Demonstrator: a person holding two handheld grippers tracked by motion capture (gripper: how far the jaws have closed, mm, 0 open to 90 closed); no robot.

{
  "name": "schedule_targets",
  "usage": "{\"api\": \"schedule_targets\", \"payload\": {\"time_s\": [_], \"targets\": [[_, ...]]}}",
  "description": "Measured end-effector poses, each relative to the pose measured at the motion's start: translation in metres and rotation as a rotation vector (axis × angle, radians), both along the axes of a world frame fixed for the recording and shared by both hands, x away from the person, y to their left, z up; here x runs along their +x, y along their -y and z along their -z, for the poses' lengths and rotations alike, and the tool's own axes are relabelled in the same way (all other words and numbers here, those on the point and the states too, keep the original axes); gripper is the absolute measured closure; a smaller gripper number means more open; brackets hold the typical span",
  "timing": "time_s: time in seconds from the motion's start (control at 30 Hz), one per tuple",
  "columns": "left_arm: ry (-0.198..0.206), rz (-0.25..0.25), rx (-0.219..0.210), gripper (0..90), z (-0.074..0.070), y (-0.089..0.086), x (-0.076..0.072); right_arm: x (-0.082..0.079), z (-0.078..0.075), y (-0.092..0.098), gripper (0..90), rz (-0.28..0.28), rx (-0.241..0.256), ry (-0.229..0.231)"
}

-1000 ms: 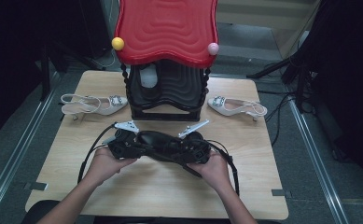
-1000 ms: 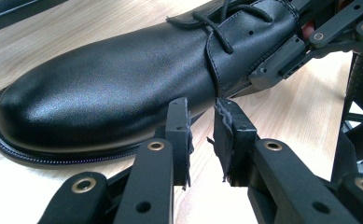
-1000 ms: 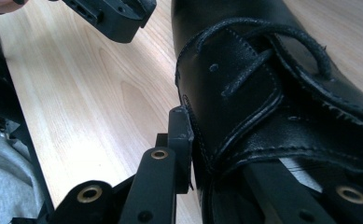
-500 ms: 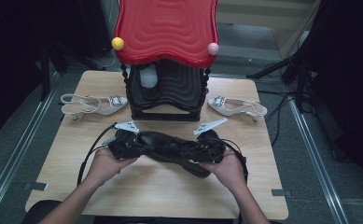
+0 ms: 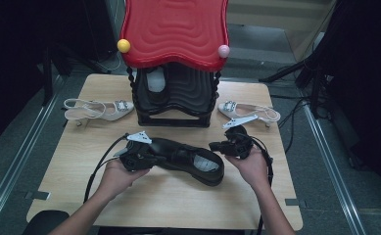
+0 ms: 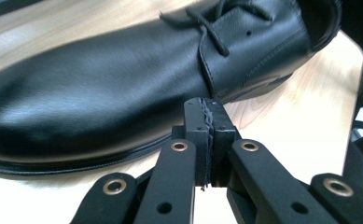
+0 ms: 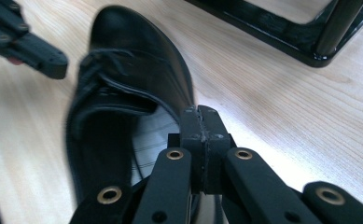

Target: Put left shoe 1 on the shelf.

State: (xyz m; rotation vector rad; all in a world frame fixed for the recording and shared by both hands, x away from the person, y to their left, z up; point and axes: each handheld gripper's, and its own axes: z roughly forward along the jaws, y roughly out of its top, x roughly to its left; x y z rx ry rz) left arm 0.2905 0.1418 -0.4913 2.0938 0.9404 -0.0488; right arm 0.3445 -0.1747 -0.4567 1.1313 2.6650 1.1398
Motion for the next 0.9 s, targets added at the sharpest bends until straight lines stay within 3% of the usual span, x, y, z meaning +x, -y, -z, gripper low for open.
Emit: {"api": "schedule_targets", "payload": {"time_s": [0.1, 0.23, 0.33, 0.47, 0.67, 0.9], "targets": [[0.016, 0.001, 0.004, 90.0, 0.004, 0.004, -0.002, 0.003, 0.006, -0.002, 90.0, 0.003, 0.001, 0.005], [-0.003, 0.000, 0.007, 90.0, 0.012, 0.008, -0.002, 0.008, 0.010, -0.004, 90.0, -0.001, -0.012, -0.006], [0.005, 0.000, 0.017, 90.0, 0.017, 0.014, -0.004, 0.010, 0.015, -0.007, 90.0, -0.012, -0.030, -0.014], [-0.004, -0.008, -0.007, 90.0, 0.019, 0.013, -0.004, 0.011, 0.019, -0.008, 90.0, -0.015, -0.019, -0.030], [-0.011, -0.023, -0.018, 90.0, 0.019, 0.012, -0.005, 0.004, 0.017, -0.009, 90.0, -0.012, -0.034, -0.013], [-0.025, -0.031, -0.028, 90.0, 0.020, 0.012, 0.000, -0.010, 0.019, -0.004, 90.0, 0.014, -0.017, -0.011]]}}
